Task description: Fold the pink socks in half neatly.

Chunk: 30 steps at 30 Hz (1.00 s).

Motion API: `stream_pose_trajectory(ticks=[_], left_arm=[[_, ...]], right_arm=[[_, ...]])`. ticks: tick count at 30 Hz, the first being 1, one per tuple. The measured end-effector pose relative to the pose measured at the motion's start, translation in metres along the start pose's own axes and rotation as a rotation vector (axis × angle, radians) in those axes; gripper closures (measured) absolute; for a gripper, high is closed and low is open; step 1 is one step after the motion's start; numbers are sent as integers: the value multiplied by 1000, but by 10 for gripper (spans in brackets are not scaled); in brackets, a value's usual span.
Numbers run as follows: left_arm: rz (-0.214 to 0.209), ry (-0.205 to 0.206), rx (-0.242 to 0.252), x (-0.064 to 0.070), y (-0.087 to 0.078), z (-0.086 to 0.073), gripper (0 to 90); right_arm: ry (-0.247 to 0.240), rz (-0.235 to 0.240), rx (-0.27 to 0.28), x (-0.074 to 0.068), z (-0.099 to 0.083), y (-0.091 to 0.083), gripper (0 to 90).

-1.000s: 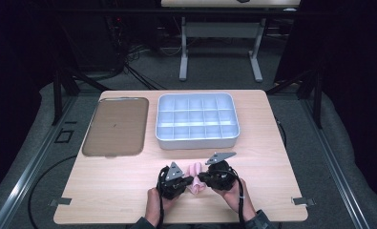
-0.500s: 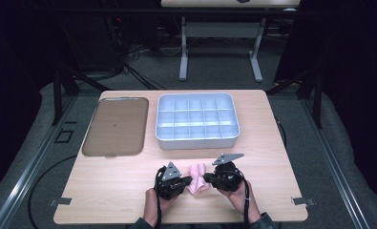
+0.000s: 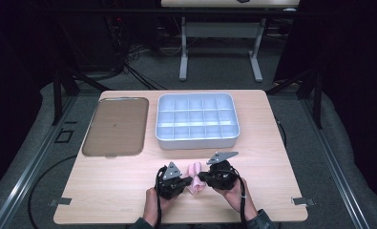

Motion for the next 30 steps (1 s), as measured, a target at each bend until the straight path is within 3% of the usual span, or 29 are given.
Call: stream_pose_trajectory(ticks=[15,24,30], left_arm=[[-3,-1,-3,0,0,0,897],[9,-5,-1,1,-1,0,892],[-8,-33,19,-2,-12,-2,763]], right_arm=[[-7,60,17,-3,3,15,856],[13,92,26,4,1,20,857],[18,91,28,9,-2,16,857]])
Point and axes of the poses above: each handheld gripper's, and its own axes: y roughly forward along the jaws, z roughly out of its top, x roughly to its right, the point moved 1 cm from there along y, roughly forward along the jaws, and after that the axes turned 1 degree about -x, right-handed, at the moved point
